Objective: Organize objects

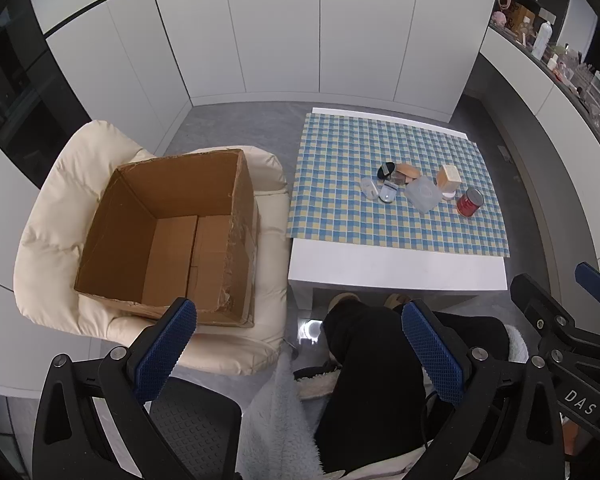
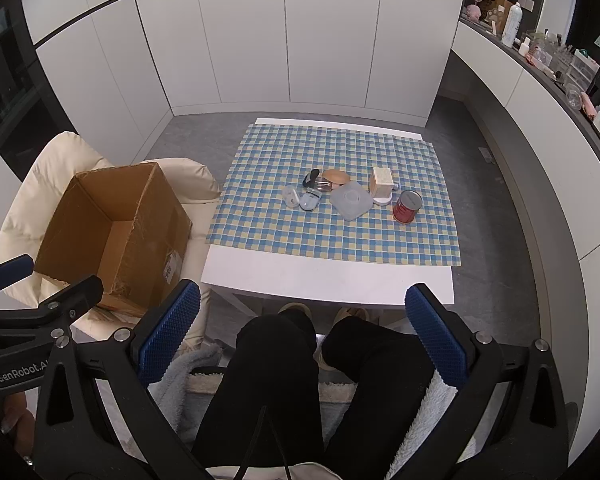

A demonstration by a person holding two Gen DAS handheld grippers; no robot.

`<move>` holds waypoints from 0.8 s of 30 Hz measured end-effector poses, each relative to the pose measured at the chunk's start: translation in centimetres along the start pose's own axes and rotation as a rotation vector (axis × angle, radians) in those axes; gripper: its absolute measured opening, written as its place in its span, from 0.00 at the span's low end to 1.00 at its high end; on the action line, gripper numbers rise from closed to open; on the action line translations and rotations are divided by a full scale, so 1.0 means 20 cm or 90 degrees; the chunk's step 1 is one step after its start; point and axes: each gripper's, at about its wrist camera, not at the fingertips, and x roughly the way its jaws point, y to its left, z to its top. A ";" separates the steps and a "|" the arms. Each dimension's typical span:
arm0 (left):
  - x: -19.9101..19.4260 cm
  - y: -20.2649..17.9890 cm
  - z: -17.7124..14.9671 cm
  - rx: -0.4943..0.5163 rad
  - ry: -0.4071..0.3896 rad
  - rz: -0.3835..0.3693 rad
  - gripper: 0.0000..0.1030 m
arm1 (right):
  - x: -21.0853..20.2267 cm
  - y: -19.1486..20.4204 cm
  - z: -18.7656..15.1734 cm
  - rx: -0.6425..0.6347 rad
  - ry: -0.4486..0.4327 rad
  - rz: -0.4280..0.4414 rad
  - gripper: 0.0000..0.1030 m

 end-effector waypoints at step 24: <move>0.03 0.01 -0.01 -0.007 0.004 0.005 1.00 | 0.03 0.01 -0.01 -0.005 0.010 0.006 1.00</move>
